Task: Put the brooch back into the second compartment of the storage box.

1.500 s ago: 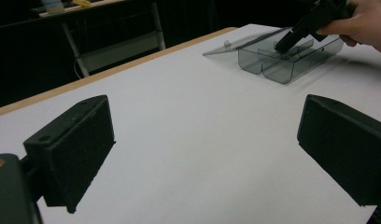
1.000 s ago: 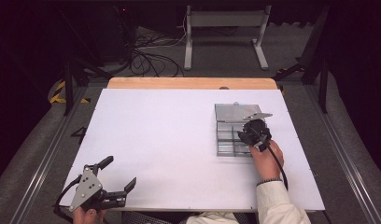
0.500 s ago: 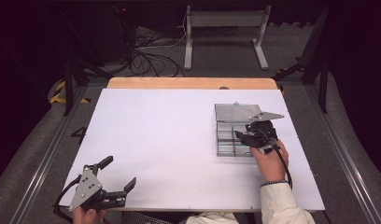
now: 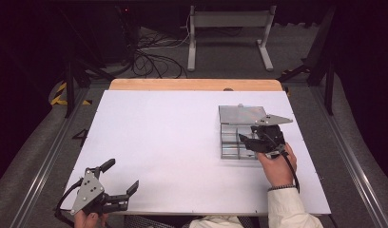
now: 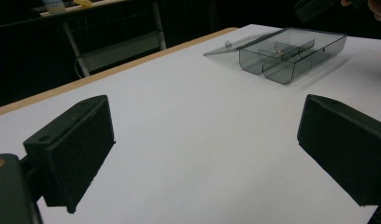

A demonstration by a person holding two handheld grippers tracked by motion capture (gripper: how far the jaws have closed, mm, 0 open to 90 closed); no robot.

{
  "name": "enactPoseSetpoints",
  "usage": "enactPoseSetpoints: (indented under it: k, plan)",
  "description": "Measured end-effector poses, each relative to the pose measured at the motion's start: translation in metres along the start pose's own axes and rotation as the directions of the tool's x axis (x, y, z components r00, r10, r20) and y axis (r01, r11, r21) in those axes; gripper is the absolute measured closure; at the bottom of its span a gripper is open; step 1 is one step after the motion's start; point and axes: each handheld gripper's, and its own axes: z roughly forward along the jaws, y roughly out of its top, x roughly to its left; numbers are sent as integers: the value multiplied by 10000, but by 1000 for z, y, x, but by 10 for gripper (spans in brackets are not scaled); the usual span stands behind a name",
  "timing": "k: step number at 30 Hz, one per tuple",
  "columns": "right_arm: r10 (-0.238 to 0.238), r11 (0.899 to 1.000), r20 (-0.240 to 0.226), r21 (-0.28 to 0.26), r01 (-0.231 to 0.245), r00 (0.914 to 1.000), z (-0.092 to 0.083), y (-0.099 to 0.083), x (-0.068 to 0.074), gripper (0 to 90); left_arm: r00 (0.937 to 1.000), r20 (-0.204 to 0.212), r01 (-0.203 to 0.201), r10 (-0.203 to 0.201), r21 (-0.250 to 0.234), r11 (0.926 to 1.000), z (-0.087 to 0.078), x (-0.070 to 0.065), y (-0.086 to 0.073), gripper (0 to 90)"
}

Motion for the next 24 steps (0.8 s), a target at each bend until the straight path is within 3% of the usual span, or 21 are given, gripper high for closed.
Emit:
enactPoseSetpoints:
  k: [14, 19, 24]
  plan:
    - [-378, 9978, -716, -574, 337, 9967, -21, -2, 10, 254, 10000, -14, 22, -22, -27, 10000, -1, 0, 0, 44]
    - [-701, 9923, -1255, -1103, 563, 9896, -29, -7, 15, 134, 10000, 14, 47, -47, -16, 10000, -1, 0, 0, 44]
    - [-1144, 9848, -1549, -1474, 915, 9813, -35, -17, 23, 69, 10000, 10, 75, -75, -23, 10000, -1, 0, 0, 44]
